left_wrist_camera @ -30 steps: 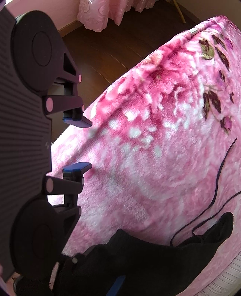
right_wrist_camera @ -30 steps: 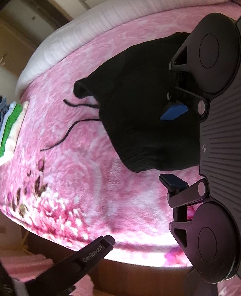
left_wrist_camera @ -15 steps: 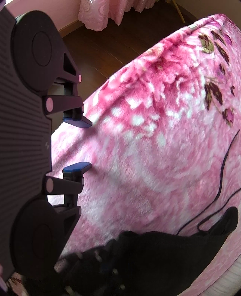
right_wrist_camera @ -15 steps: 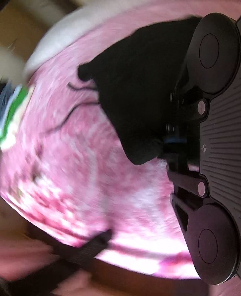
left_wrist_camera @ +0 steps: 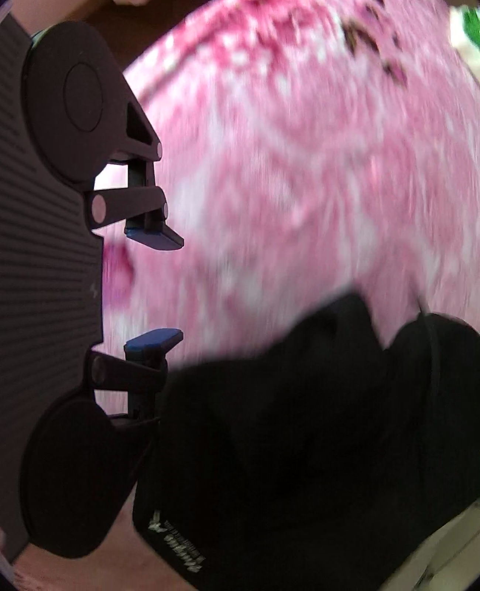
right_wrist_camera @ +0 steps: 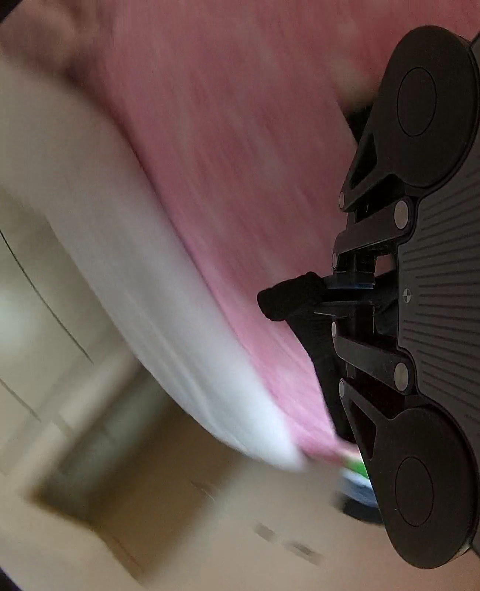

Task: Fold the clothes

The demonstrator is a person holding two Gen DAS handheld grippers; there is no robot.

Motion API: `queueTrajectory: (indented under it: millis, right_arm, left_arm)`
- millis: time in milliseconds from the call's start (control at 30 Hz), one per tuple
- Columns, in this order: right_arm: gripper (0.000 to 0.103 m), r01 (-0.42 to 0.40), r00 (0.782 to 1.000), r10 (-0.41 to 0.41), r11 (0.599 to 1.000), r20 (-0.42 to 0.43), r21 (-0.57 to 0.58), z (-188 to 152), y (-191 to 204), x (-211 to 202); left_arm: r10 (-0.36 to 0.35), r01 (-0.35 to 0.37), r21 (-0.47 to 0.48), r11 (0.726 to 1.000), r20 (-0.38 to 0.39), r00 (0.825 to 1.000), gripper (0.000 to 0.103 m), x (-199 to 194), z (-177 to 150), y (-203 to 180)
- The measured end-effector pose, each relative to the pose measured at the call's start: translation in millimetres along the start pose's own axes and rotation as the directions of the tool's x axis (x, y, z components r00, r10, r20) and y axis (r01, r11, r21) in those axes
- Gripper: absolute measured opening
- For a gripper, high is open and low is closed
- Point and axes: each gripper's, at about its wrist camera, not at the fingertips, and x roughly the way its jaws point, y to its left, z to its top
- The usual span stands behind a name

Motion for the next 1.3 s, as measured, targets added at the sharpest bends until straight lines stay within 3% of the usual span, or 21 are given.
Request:
queueTrajectory:
  millis: [67, 133, 200, 300, 400, 467, 533, 667, 800, 867, 967, 1133, 1233, 1300]
  right_arm:
    - [0.004, 0.116, 0.991, -0.122, 0.988, 0.056, 0.098, 14, -38, -21]
    - [0.004, 0.221, 0.967, -0.241, 0.954, 0.084, 0.201, 21, -76, -42]
    - [0.004, 0.301, 0.94, -0.334, 0.905, 0.067, 0.3, 19, -112, -58]
    - [0.004, 0.354, 0.922, -0.386, 0.839, -0.005, 0.413, 8, -157, -69]
    - [0.004, 0.348, 0.927, -0.373, 0.813, -0.04, 0.467, -4, -185, -71]
    - [0.004, 0.341, 0.93, -0.362, 0.799, -0.057, 0.495, -10, -201, -71]
    - [0.004, 0.323, 0.938, -0.342, 0.808, -0.055, 0.493, -7, -202, -70]
    - [0.004, 0.198, 0.978, -0.208, 0.852, -0.034, 0.485, 11, -190, -67]
    - [0.004, 0.041, 0.998, -0.053, 0.891, 0.014, 0.452, 37, -158, -61]
    - [0.003, -0.042, 0.999, 0.024, 0.903, 0.047, 0.427, 52, -133, -56]
    - [0.003, -0.184, 0.981, 0.147, 0.918, 0.129, 0.351, 73, -86, -59]
    - [0.003, -0.384, 0.905, 0.325, 0.903, 0.275, 0.194, 88, -13, -96]
    - [0.003, -0.437, 0.854, 0.366, 0.891, 0.369, 0.127, 76, 17, -138]
    - [0.003, -0.435, 0.834, 0.354, 0.894, 0.422, 0.109, 58, 27, -169]
  left_arm:
    - [-0.038, 0.038, -0.021, 0.999, -0.003, 0.999, 0.042, 7, -2, -12]
    - [-0.063, 0.063, -0.057, 0.996, -0.006, 0.998, 0.046, 13, -4, -18]
    - [-0.069, 0.068, -0.094, 0.993, -0.007, 0.998, 0.046, 20, -4, -21]
    - [-0.094, 0.095, -0.166, 0.981, 0.015, 0.995, 0.046, 28, 0, -21]
    - [-0.148, 0.159, -0.232, 0.96, 0.063, 0.987, 0.048, 35, 8, -20]
    - [-0.19, 0.21, -0.272, 0.939, 0.098, 0.977, 0.044, 39, 13, -19]
    - [-0.22, 0.244, -0.271, 0.931, 0.114, 0.969, 0.003, 46, 20, -20]
    - [-0.206, 0.248, -0.302, 0.921, 0.165, 0.965, 0.002, 36, 54, -16]
    - [-0.11, 0.161, -0.175, 0.971, 0.267, 0.957, 0.002, 11, 137, -20]
    - [-0.083, 0.131, -0.123, 0.984, 0.333, 0.939, 0.002, -7, 194, -25]
    - [-0.112, 0.136, -0.029, 0.99, 0.41, 0.905, 0.002, -67, 228, -23]
    - [-0.181, 0.13, 0.132, 0.983, 0.522, 0.834, 0.003, -171, 278, -18]
    - [-0.229, 0.116, 0.227, 0.967, 0.578, 0.783, 0.004, -233, 308, -16]
    - [-0.264, 0.101, 0.288, 0.952, 0.61, 0.747, 0.006, -274, 328, -14]
